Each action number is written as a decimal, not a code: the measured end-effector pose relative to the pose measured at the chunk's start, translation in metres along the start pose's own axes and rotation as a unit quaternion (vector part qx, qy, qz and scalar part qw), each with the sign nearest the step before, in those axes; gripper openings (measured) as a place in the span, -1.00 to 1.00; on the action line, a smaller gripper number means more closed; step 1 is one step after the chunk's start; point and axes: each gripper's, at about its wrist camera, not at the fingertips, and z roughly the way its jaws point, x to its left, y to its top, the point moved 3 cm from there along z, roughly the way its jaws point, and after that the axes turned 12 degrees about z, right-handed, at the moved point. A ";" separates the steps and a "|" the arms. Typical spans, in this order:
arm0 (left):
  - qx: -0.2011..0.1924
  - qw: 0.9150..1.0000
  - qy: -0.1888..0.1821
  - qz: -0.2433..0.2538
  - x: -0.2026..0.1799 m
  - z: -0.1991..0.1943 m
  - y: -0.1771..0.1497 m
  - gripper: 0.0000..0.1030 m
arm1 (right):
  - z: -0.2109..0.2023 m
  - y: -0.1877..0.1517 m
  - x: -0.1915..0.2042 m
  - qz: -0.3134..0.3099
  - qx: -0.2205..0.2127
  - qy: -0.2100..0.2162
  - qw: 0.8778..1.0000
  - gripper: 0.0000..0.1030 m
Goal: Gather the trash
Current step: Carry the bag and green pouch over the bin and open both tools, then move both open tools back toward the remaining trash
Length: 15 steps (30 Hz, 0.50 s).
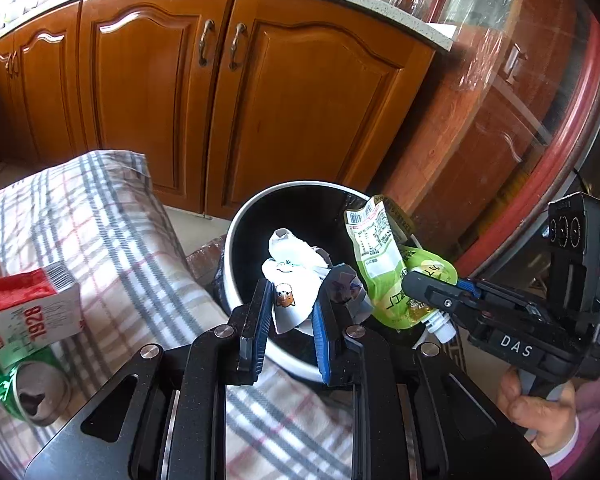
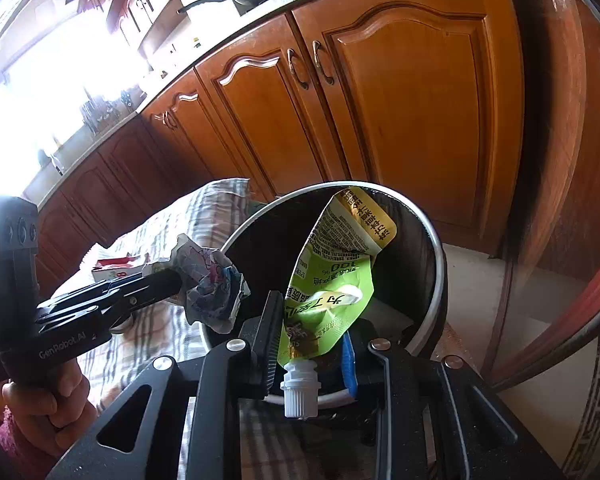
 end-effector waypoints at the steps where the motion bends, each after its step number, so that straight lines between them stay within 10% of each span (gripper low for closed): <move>1: 0.002 1.000 0.000 0.002 -0.001 0.003 0.001 -0.65 | 0.001 0.001 -0.001 -0.001 0.001 -0.002 1.000 -0.49; 10: 0.018 1.000 0.005 0.000 -0.008 0.017 0.003 -0.34 | 0.008 0.008 -0.012 -0.008 0.008 -0.015 1.000 -0.41; 15: 0.014 1.000 0.006 -0.008 -0.005 0.008 -0.003 -0.11 | 0.003 0.007 -0.015 0.004 0.003 -0.008 1.000 0.11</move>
